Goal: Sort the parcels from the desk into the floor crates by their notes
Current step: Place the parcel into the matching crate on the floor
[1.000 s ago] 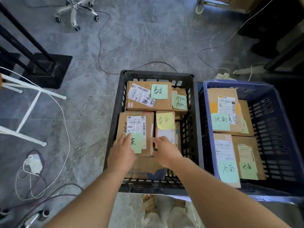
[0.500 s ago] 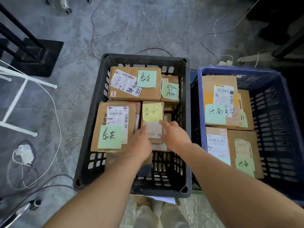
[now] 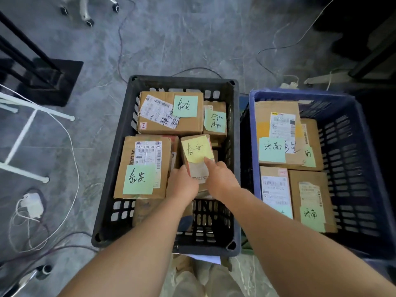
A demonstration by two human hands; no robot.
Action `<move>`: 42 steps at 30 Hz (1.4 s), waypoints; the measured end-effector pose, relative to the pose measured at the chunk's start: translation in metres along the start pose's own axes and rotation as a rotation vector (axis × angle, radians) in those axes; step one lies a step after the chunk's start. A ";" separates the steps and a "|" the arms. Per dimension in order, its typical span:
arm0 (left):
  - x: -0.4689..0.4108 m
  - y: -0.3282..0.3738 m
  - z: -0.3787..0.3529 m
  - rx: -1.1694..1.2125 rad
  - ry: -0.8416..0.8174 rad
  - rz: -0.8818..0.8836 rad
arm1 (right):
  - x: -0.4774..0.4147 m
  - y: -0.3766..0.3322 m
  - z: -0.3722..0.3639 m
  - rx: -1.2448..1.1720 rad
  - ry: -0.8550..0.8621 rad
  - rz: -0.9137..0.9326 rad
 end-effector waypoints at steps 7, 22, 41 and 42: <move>0.047 0.023 0.033 0.211 -0.053 -0.090 | 0.042 -0.020 0.041 -0.048 0.119 0.031; -0.009 0.069 0.142 0.249 0.039 -0.163 | -0.038 -0.104 0.113 -0.023 0.219 0.164; -0.086 0.031 0.179 0.213 -0.089 -0.293 | -0.082 -0.135 0.088 -0.010 0.326 0.116; -0.083 0.020 0.179 0.199 -0.083 -0.298 | -0.075 -0.132 0.082 -0.007 0.357 0.105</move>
Point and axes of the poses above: each hand's wrist, its own x-axis away from the middle knuckle, its own z-axis out of the back of the hand, y = z × x, the point moved 3 cm from there along -x, towards the middle knuckle, and after that the axes turned 11 degrees about z, right-handed, at the moved point
